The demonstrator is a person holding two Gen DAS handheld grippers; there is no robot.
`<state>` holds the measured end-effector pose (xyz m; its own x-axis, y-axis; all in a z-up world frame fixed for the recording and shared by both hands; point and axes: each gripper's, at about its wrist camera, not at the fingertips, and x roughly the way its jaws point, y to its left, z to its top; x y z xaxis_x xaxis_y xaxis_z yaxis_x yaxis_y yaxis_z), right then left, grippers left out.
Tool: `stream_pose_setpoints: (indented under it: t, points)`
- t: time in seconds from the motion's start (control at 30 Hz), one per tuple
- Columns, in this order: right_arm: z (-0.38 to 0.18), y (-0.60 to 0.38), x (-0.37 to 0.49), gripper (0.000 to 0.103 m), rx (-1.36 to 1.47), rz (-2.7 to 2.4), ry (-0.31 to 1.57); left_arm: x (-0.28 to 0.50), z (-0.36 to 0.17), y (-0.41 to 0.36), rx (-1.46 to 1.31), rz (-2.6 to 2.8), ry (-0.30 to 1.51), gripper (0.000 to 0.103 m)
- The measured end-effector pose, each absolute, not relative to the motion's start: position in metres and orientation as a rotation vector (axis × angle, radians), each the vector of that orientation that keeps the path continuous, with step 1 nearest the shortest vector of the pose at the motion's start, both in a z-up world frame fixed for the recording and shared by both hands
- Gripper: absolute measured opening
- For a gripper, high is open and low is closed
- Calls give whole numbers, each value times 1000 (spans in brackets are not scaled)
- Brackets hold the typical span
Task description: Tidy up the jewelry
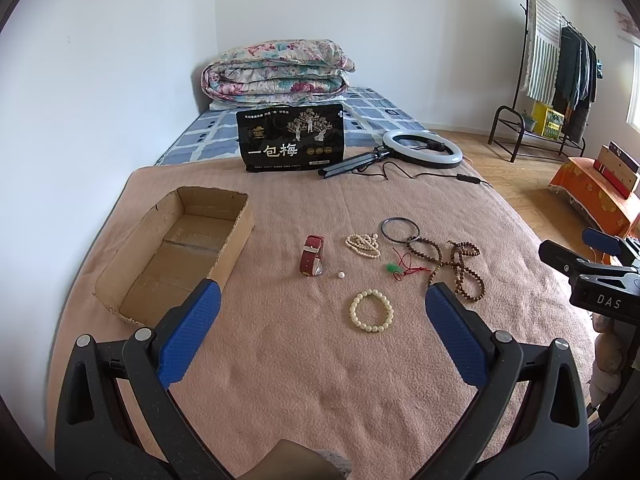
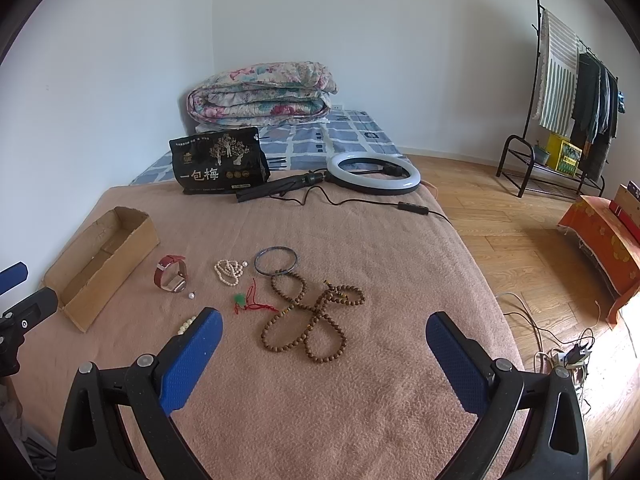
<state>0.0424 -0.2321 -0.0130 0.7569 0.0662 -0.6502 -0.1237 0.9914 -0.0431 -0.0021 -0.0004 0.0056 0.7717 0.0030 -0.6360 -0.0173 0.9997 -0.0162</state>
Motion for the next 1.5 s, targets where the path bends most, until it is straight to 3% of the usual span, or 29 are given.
stream_pose_setpoints:
  t: [0.8,1.5]
  points:
    - [-14,-232,43,103,-84,103,707,-1,6,-1,-26,10,701,103]
    - [-26,-232,55,103,-79,98,740,15,-32,5,-52,6,790,103]
